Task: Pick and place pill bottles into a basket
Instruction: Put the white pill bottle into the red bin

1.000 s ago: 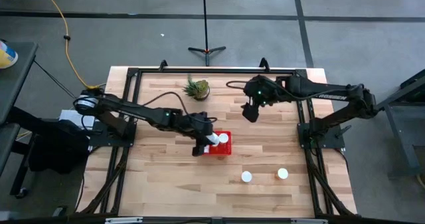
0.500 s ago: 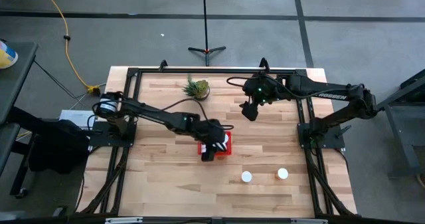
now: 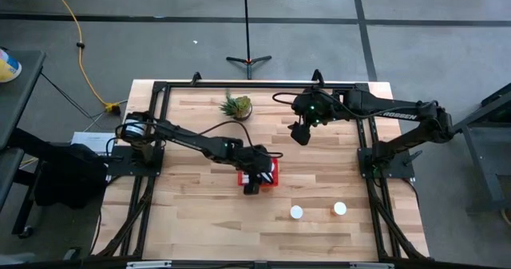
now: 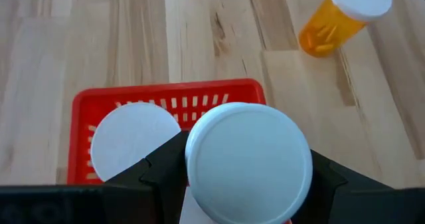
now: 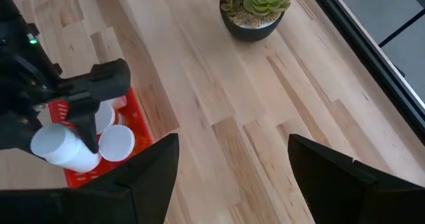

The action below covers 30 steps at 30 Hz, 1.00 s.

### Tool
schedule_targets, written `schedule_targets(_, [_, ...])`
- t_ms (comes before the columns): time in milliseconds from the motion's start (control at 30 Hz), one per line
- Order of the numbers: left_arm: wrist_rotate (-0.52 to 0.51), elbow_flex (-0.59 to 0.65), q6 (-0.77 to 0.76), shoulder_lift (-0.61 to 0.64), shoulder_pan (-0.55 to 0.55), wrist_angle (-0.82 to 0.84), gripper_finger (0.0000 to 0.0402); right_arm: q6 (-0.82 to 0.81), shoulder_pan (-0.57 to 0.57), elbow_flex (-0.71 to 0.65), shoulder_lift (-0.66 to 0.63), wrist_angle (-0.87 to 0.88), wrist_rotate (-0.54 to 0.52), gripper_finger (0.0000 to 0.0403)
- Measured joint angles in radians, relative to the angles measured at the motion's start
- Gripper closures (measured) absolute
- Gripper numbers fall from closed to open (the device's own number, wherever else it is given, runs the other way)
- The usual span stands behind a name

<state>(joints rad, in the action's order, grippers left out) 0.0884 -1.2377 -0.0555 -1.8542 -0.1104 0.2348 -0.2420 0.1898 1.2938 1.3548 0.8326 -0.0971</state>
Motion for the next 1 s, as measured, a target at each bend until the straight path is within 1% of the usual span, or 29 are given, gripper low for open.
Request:
schedule_targets(100, [-0.013,-0.001,0.002,-0.019,-0.001,-0.036,0.0167,0.000,0.000,0.000,0.000,0.000,0.000,0.0130])
schedule_targets(333, [-0.051,-0.003,0.007,-0.021,0.000,-0.030,0.0167,0.000,0.000,0.000,0.000,-0.008,0.000,0.0130])
schedule_targets(733, [-0.066,-0.003,0.007,-0.022,0.013,-0.025,0.0167,0.000,0.000,0.000,0.000,-0.008,0.004,0.0130])
schedule_targets(1000, [-0.067,-0.002,0.051,-0.022,0.013,-0.024,0.0167,-0.004,0.000,0.000,0.000,-0.007,0.004,0.0130])
